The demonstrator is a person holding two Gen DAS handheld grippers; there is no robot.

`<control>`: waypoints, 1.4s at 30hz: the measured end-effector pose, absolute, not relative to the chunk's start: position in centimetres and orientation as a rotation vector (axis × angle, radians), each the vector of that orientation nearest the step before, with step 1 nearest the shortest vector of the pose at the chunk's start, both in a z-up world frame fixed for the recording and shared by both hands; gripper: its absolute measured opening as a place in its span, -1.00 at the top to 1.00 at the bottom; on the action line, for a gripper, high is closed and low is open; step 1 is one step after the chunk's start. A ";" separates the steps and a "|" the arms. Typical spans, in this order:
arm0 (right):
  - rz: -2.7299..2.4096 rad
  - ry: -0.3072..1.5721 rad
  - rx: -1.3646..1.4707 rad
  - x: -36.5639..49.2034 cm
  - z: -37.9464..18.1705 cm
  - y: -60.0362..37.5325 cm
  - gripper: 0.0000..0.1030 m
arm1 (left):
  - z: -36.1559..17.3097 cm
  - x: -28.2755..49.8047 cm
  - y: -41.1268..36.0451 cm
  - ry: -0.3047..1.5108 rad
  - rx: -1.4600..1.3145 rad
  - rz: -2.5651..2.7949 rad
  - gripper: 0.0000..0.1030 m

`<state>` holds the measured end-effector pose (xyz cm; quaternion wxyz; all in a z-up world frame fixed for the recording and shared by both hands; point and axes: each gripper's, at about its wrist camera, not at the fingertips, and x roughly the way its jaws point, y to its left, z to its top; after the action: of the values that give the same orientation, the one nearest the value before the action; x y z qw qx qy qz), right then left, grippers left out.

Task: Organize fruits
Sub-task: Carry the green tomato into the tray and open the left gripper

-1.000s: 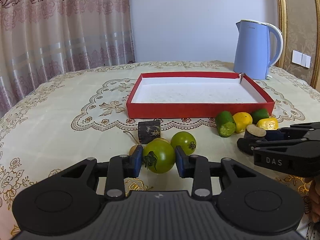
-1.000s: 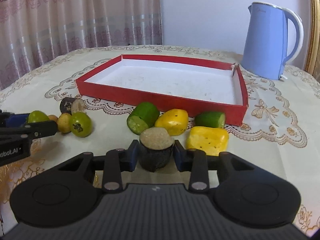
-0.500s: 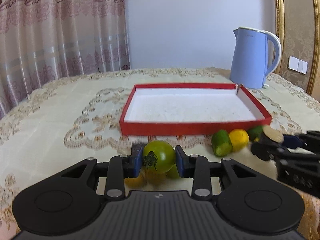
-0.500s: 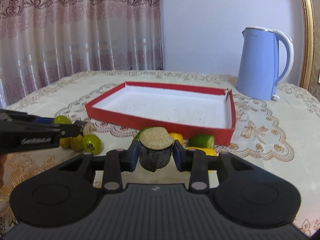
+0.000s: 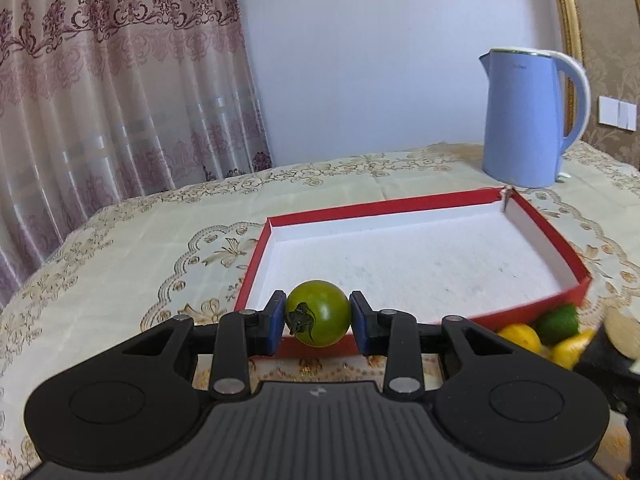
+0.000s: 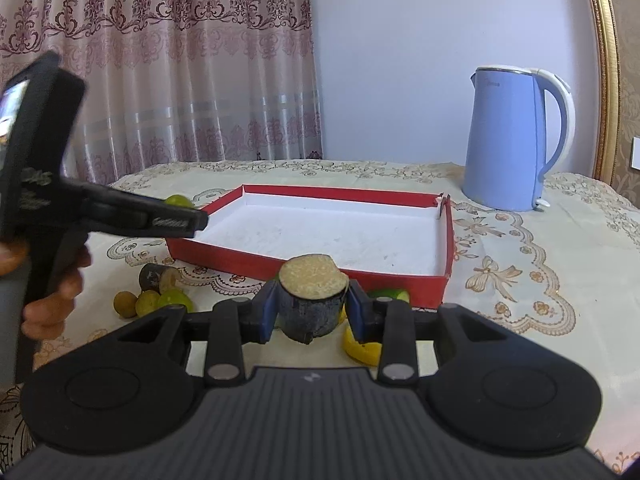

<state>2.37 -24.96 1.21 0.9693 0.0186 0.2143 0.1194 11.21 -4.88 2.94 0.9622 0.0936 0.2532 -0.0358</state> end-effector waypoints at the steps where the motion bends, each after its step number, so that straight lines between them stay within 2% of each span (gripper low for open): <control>1: 0.241 0.431 0.040 2.4 1.3 -25.0 0.34 | 3.0 11.7 -5.0 0.517 0.192 -0.071 0.35; 18: 0.237 0.419 0.058 3.2 2.0 -25.6 0.34 | 2.9 18.7 -7.1 0.536 0.271 -0.035 0.35; 42: 0.249 0.446 0.053 4.7 1.7 -25.3 0.34 | 0.5 25.9 -7.8 0.663 0.274 0.019 0.35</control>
<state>4.70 -25.31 1.70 0.9672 0.0261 0.2207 0.1232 25.89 -7.76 0.51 0.9363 0.1340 0.3244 0.0095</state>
